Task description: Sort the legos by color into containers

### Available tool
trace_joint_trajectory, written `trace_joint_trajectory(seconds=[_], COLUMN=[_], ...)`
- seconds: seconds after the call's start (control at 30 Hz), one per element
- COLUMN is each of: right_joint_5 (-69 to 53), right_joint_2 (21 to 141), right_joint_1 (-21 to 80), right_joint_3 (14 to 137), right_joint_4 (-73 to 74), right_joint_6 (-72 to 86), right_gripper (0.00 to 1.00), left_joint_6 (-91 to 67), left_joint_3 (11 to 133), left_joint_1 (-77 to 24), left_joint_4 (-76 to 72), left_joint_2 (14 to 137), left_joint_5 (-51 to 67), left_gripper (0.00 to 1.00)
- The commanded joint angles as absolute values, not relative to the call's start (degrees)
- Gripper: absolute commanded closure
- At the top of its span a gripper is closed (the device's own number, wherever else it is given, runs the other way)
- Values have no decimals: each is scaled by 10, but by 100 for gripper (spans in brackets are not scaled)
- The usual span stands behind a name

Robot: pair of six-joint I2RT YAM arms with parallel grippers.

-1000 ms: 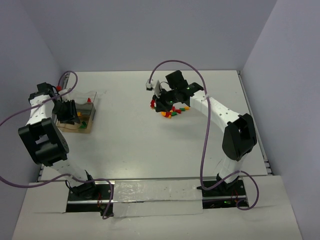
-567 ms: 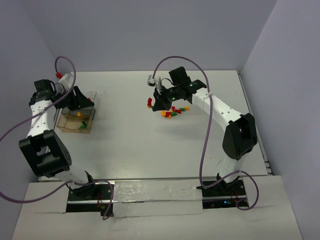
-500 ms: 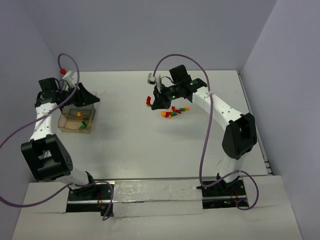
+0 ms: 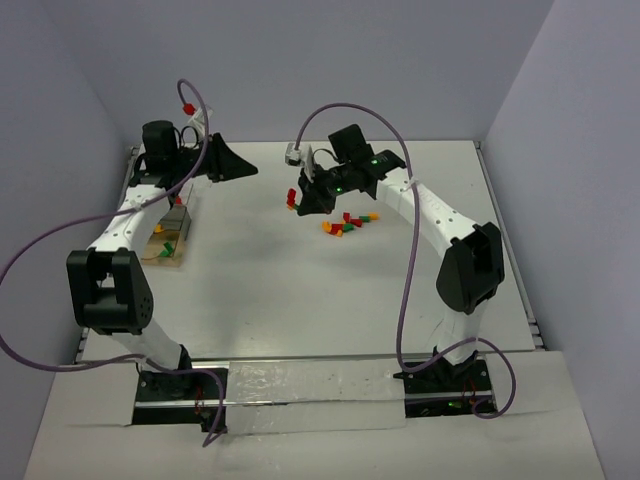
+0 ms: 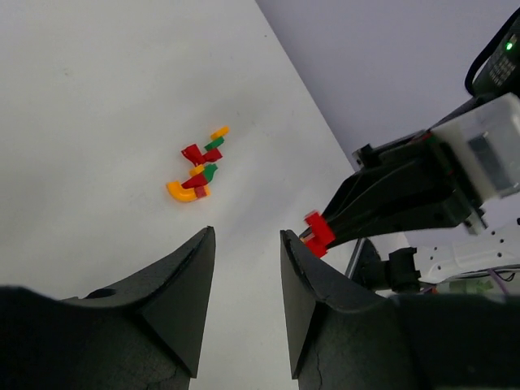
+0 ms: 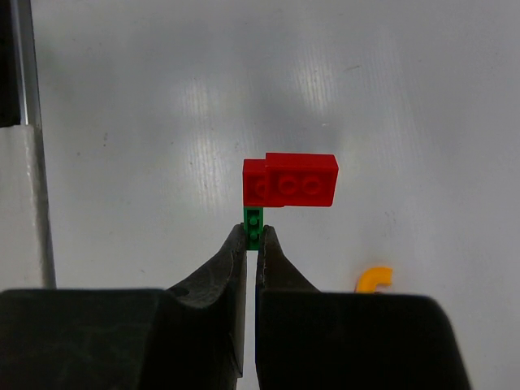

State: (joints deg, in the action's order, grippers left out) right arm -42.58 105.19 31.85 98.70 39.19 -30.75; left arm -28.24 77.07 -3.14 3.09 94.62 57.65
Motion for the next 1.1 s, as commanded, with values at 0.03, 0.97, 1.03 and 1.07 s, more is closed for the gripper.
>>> trace_joint_trajectory(seconds=[0.03, 0.97, 1.03, 1.07], right_joint_5=[-366, -298, -295, -294], right_joint_2=[1042, 1081, 1082, 1083], right_joint_1=[335, 372, 374, 374], right_joint_3=[1014, 1078, 1079, 1079], right_joint_4=[401, 470, 472, 472], right_joint_6=[-331, -405, -407, -407], right_gripper=[100, 100, 100, 100], left_joint_6=[-302, -186, -186, -185], left_joint_3=[830, 916, 916, 916], left_joint_1=[-49, -105, -106, -107], left_joint_4=[100, 263, 261, 261], left_joint_2=[973, 1042, 1042, 1042], left_joint_5=[589, 666, 672, 676], left_gripper=[54, 35, 36, 36])
